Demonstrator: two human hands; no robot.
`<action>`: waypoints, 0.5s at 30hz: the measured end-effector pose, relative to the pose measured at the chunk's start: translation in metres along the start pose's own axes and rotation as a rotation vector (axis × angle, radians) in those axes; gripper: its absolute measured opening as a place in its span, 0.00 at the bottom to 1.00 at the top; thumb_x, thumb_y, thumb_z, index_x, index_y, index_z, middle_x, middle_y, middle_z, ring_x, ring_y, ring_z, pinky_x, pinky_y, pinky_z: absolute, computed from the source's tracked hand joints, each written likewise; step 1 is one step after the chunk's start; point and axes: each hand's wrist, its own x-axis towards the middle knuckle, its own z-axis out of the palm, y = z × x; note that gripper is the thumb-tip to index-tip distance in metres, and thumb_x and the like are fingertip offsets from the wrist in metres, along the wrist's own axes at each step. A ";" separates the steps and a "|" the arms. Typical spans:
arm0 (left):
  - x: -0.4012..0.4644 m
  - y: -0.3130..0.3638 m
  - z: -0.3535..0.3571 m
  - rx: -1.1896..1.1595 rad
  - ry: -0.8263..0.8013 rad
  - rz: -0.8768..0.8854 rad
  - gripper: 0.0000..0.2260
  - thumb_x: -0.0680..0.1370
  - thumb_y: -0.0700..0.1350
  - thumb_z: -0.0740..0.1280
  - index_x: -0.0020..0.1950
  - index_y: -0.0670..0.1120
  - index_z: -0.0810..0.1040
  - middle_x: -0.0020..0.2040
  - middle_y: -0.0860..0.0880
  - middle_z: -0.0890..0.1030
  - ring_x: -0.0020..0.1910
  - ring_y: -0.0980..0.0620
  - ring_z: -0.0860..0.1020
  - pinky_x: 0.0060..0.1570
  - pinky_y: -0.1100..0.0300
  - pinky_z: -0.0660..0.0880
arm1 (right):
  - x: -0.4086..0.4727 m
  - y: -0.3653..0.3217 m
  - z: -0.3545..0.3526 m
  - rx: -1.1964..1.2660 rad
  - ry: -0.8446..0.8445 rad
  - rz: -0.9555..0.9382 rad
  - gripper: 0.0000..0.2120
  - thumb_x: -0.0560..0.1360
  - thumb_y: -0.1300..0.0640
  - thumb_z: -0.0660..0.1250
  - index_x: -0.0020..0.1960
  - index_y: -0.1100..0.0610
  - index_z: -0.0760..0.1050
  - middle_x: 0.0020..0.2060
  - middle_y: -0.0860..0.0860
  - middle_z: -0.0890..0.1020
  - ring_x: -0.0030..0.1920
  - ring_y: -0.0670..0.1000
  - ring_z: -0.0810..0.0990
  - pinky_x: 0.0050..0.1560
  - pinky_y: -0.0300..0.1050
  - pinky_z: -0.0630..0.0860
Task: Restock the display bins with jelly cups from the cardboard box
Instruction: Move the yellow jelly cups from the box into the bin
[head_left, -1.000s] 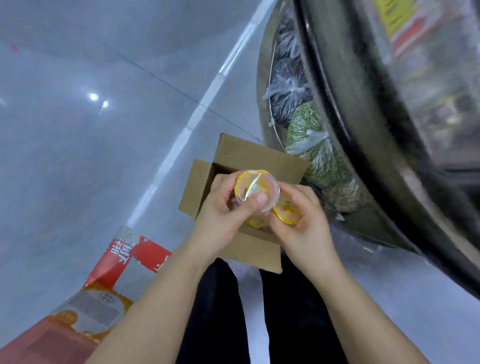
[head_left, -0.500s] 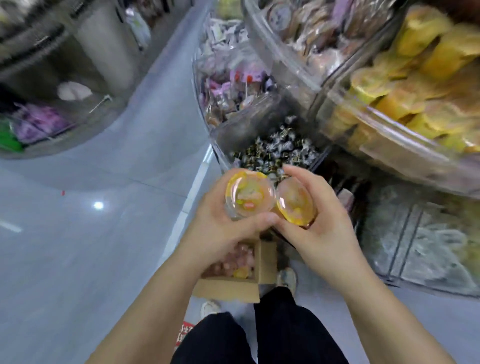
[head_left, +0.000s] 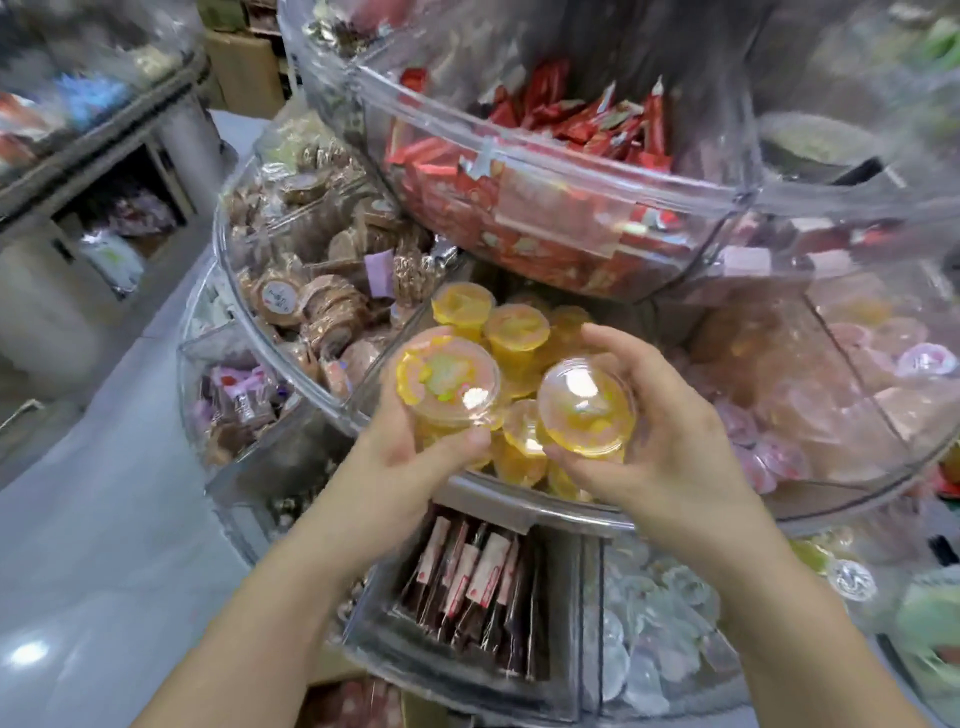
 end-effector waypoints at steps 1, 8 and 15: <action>0.009 0.001 0.002 0.028 -0.015 -0.004 0.24 0.71 0.48 0.69 0.64 0.57 0.65 0.56 0.65 0.78 0.58 0.66 0.75 0.55 0.75 0.70 | 0.005 0.007 -0.008 -0.036 0.024 0.011 0.35 0.60 0.56 0.77 0.61 0.38 0.67 0.51 0.33 0.76 0.54 0.36 0.75 0.54 0.31 0.72; 0.050 -0.005 0.004 0.279 0.221 0.066 0.22 0.59 0.51 0.77 0.49 0.60 0.71 0.45 0.63 0.80 0.42 0.66 0.78 0.40 0.75 0.72 | 0.051 0.042 -0.032 -0.276 -0.007 0.131 0.26 0.64 0.55 0.76 0.58 0.46 0.70 0.49 0.39 0.73 0.49 0.34 0.71 0.47 0.23 0.64; 0.047 -0.021 0.007 0.226 0.227 0.033 0.25 0.64 0.49 0.75 0.52 0.63 0.63 0.46 0.71 0.75 0.46 0.70 0.76 0.40 0.79 0.69 | 0.068 0.051 -0.009 -0.445 -0.105 0.128 0.31 0.63 0.51 0.77 0.63 0.52 0.72 0.58 0.50 0.75 0.58 0.51 0.75 0.57 0.40 0.68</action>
